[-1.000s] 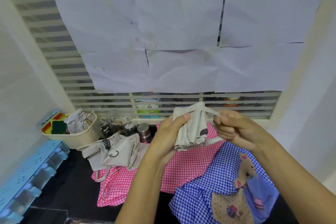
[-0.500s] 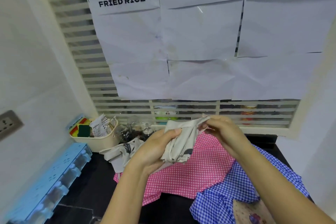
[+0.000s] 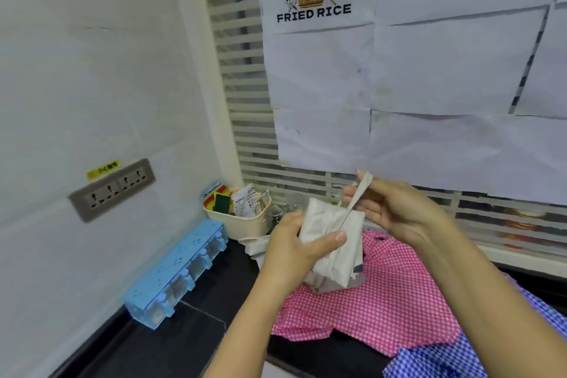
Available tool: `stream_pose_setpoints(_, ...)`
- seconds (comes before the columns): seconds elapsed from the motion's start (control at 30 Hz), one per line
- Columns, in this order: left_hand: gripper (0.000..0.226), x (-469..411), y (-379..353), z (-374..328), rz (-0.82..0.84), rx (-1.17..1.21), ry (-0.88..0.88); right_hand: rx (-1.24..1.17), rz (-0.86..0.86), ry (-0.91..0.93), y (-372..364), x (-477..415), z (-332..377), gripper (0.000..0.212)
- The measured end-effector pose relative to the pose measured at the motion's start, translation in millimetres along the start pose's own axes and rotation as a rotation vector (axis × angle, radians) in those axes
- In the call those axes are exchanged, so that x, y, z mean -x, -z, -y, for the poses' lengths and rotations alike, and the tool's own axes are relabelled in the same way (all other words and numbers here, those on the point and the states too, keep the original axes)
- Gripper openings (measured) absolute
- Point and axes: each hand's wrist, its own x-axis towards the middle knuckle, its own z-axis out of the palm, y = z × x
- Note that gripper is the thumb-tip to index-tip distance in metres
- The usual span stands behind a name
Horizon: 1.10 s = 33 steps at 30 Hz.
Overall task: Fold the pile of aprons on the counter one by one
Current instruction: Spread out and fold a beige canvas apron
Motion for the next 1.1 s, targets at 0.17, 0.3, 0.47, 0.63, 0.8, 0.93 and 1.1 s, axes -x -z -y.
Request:
stream_pose_setpoints(0.17, 0.017, -15.0, 38.1, -12.0, -0.241, -0.288, -0.191, -0.025, 0.176, 0.065, -63.7, -25.1, 11.4, 0.012)
stream_pose_setpoints(0.3, 0.020, -21.5, 65.5, -27.9, -0.492, -0.441, -0.399, 0.076, 0.359, 0.169, -109.7, -45.8, 30.6, 0.018)
stream_pose_setpoints(0.47, 0.006, -43.1, 104.6, -63.4, -0.783, -0.311, -0.303, 0.396, 0.509, 0.466, -170.9, -68.4, 38.5, 0.024)
stream_pose_setpoints(0.63, 0.025, -80.1, 146.2, -92.8, -1.023, -0.402, -0.239, 0.767, 0.365, 0.858, -245.3, -94.4, 61.6, 0.028)
stream_pose_setpoints(0.8, 0.028, -92.8, 176.6, -112.6, -1.126, -0.446, -0.232, 0.642, 0.699, 0.674, -285.7, -108.3, 94.2, 0.035)
stream_pose_setpoints(0.93, 0.033, -95.3, 192.1, -122.7, -1.146, -0.522, -0.293, 0.648, 0.550, 0.997, -313.6, -112.6, 72.7, 0.036)
stream_pose_setpoints(1.1, 0.018, -93.2, 215.8, -124.4, -1.114, -0.766, -0.305, 0.313, 0.444, 1.126, -334.9, -134.0, 66.0, 0.032)
